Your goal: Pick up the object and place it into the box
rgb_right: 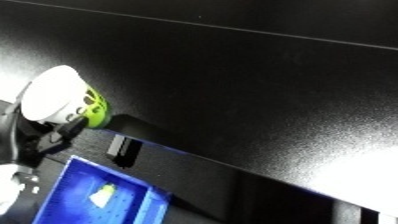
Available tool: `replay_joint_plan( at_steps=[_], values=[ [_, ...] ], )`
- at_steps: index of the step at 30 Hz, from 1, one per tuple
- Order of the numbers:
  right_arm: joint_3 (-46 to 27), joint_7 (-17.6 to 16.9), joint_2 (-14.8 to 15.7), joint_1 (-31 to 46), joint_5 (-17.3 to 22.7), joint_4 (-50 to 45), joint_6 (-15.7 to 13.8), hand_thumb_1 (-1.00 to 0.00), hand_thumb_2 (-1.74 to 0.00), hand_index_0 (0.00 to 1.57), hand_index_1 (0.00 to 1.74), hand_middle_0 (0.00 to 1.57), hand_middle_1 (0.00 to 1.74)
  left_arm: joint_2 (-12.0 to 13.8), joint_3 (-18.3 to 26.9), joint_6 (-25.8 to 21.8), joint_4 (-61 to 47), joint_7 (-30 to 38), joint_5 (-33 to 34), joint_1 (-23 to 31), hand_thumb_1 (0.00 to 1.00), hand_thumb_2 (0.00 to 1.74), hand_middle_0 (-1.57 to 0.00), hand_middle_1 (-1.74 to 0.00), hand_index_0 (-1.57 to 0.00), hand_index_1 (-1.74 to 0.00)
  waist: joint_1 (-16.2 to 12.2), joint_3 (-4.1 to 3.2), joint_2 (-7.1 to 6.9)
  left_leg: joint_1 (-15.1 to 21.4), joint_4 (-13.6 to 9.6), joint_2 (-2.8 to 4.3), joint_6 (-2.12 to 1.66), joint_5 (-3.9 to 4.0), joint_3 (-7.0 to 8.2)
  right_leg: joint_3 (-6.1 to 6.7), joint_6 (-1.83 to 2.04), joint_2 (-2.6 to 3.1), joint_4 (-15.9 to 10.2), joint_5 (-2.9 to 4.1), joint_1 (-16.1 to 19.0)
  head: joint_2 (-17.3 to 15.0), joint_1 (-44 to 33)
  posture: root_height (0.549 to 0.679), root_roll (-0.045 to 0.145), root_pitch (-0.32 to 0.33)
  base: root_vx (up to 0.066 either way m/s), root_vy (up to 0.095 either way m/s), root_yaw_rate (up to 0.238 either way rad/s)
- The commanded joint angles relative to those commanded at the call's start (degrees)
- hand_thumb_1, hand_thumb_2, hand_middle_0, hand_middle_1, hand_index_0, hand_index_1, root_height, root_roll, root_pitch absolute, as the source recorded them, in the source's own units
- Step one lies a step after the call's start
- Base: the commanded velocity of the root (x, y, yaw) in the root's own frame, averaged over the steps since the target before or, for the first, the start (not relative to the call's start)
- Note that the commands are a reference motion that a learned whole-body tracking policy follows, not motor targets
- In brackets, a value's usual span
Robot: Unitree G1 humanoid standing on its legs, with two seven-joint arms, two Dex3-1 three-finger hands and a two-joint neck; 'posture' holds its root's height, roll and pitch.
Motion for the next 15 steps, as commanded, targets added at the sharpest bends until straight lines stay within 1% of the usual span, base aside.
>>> replay_joint_plan(
  at_steps=[3,5,10,15],
  values=[
    [-0.4,0.1,-0.2,0.3,0.0,0.3,-0.3,0.00,0.00,0.00,0.00,0.00,0.00,0.8,2.0,-2.5,2.3,1.8,0.9,2.8,0.90,1.57,-1.41,-1.57,-1.41,-1.57,0.5,0.00,0.30,0.0,-0.1,-0.13,-0.13,0.17,-0.16,-0.19,-0.29,-0.07,0.2,-0.52,0.2,-0.9,-3.4,0.634,0.059,-0.048,-0.020,0.024,0.085],
    [-0.5,0.1,-0.3,0.3,0.1,0.5,-0.3,0.00,0.00,0.00,0.00,0.00,0.00,0.9,3.2,-4.3,4.2,3.2,-0.1,4.5,0.90,1.57,-1.41,-1.57,-1.41,-1.57,0.9,0.00,0.39,0.1,0.0,-0.21,-0.18,0.25,-0.29,-0.37,-0.49,-0.11,0.3,-0.86,0.5,-1.7,-6.0,0.634,0.062,-0.049,-0.013,0.017,0.087],
    [-0.5,-0.1,-0.5,0.1,0.4,0.9,-0.2,0.00,0.00,0.00,0.00,0.00,0.00,-0.3,5.9,-9.6,11.4,6.8,-4.8,7.1,0.90,1.57,-1.41,-1.57,-1.41,-1.57,1.5,0.00,0.19,0.1,0.4,-0.29,-0.15,0.40,-0.58,-0.92,-0.88,-0.12,0.7,-1.64,1.1,-3.2,-13.3,0.634,0.065,-0.053,-0.010,0.001,0.070],
    [0.1,-0.6,-0.2,-0.5,0.5,1.4,0.3,0.00,0.00,0.00,0.00,0.00,0.00,-1.7,8.4,-14.7,20.4,10.5,-12.1,7.6,0.90,1.57,-1.41,-1.57,-1.41,-1.57,1.7,-0.02,-0.41,0.2,0.5,-0.08,-0.04,0.72,-0.82,-1.34,-1.17,0.17,0.9,-2.38,1.7,-4.7,-20.7,0.633,0.063,-0.057,-0.004,-0.002,0.028]
  ],
)
